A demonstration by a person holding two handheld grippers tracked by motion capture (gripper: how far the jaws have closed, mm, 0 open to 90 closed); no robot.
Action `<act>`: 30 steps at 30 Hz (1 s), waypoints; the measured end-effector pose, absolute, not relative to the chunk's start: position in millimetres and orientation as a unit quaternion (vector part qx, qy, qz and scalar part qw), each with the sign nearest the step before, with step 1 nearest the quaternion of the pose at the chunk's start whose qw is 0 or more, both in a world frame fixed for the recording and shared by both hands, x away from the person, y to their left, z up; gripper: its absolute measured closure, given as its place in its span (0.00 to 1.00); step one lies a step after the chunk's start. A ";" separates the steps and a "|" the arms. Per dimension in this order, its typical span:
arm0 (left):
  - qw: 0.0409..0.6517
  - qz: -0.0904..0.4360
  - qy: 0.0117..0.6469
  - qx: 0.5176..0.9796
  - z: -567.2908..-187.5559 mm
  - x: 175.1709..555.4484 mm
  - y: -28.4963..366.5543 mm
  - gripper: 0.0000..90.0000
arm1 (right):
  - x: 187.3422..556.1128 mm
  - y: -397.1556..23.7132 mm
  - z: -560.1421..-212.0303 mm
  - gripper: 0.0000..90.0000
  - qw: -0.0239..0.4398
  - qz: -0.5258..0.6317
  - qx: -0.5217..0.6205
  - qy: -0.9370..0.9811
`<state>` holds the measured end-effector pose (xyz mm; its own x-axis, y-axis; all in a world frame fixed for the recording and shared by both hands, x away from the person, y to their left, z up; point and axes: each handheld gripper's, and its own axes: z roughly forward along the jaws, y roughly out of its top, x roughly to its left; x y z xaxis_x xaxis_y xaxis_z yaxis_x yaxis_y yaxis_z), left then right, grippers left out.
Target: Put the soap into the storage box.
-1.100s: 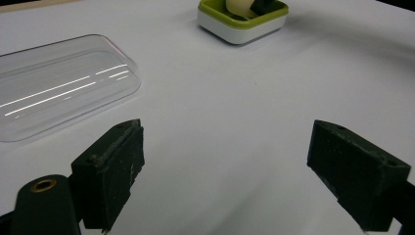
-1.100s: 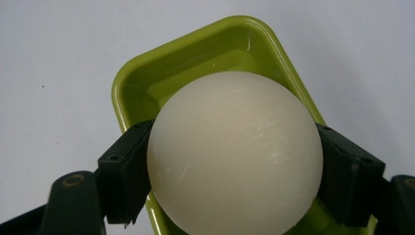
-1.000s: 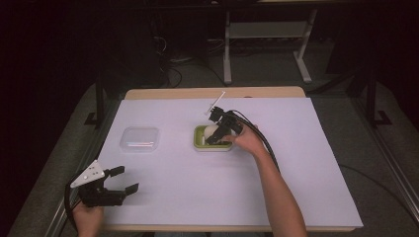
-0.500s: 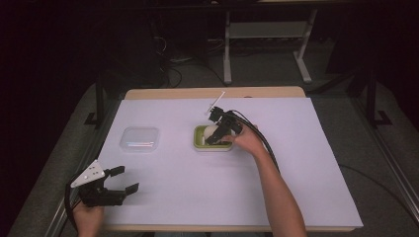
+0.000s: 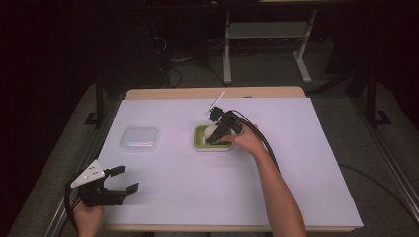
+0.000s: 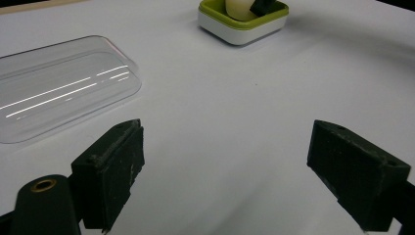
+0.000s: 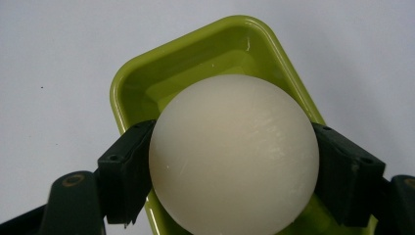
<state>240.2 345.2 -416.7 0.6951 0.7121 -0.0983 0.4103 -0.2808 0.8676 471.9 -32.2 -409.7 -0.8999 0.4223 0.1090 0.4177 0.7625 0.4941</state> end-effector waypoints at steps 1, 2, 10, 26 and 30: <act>0.481 0.157 0.357 0.785 -416.7 240.2 345.2 0.15 | 471.9 -32.2 -409.7 0.25 0.004 0.263 0.224 0.939; 0.482 0.157 0.357 0.785 -416.6 240.3 345.1 0.15 | 471.9 -32.2 -409.7 0.25 0.005 0.262 0.223 0.939; 0.481 0.157 0.357 0.785 -416.3 240.1 345.2 0.15 | 472.3 -32.8 -409.9 0.25 0.003 0.263 0.224 0.938; 0.481 0.157 0.357 0.785 -416.2 240.2 345.0 0.15 | 473.1 -35.3 -410.3 0.25 -0.002 0.265 0.227 0.937; 0.481 0.157 0.357 0.785 -416.2 240.2 345.0 0.15 | 473.3 -36.7 -408.8 0.24 -0.006 0.272 0.232 0.934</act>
<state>240.2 345.0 -416.2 0.6962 0.7114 -0.0957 0.4088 -0.2834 0.8675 473.3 -36.7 -408.8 -0.8927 0.4292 0.1373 0.4358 0.7447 0.5055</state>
